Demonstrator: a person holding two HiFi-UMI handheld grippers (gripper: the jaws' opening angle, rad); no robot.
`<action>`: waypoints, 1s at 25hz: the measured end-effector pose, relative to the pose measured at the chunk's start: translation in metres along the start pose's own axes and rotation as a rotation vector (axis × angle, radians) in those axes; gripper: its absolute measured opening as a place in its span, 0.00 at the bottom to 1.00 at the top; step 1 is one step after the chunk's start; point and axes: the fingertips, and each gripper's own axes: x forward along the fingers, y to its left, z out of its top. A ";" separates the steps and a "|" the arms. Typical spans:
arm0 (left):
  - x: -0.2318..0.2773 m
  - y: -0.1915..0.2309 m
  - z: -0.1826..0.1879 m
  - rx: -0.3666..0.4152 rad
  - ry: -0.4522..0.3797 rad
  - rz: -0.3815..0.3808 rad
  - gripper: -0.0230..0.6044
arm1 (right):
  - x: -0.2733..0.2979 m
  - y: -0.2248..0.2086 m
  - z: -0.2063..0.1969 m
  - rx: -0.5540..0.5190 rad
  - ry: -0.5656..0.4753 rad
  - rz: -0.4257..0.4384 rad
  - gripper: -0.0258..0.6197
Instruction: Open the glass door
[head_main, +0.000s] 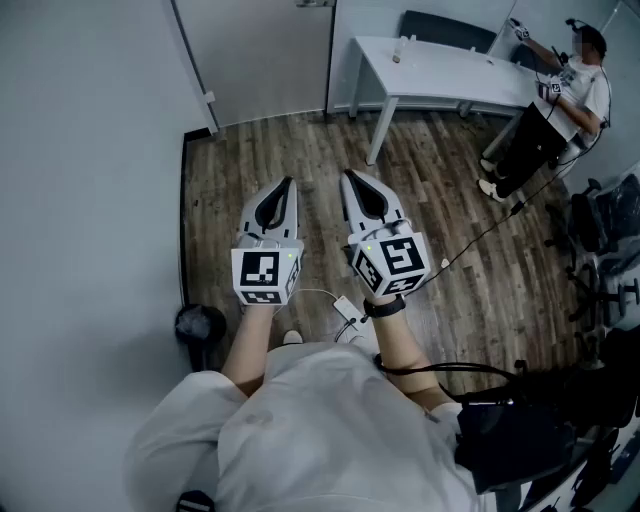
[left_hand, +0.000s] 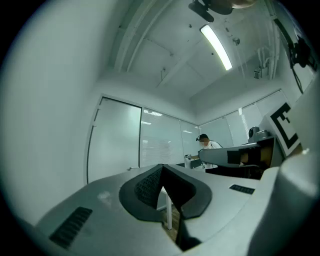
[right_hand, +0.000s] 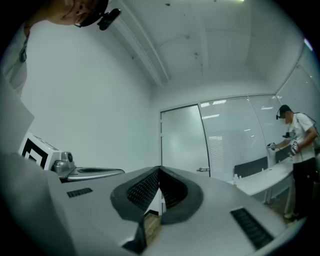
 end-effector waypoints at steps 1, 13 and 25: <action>0.000 0.003 0.002 0.000 -0.003 -0.002 0.03 | 0.002 -0.001 0.001 0.015 -0.005 -0.009 0.03; -0.018 0.059 -0.016 -0.020 0.005 0.001 0.03 | 0.040 0.033 -0.033 0.073 0.024 -0.025 0.03; -0.012 0.116 -0.035 -0.169 0.005 0.017 0.03 | 0.089 0.078 -0.053 0.024 0.106 0.037 0.03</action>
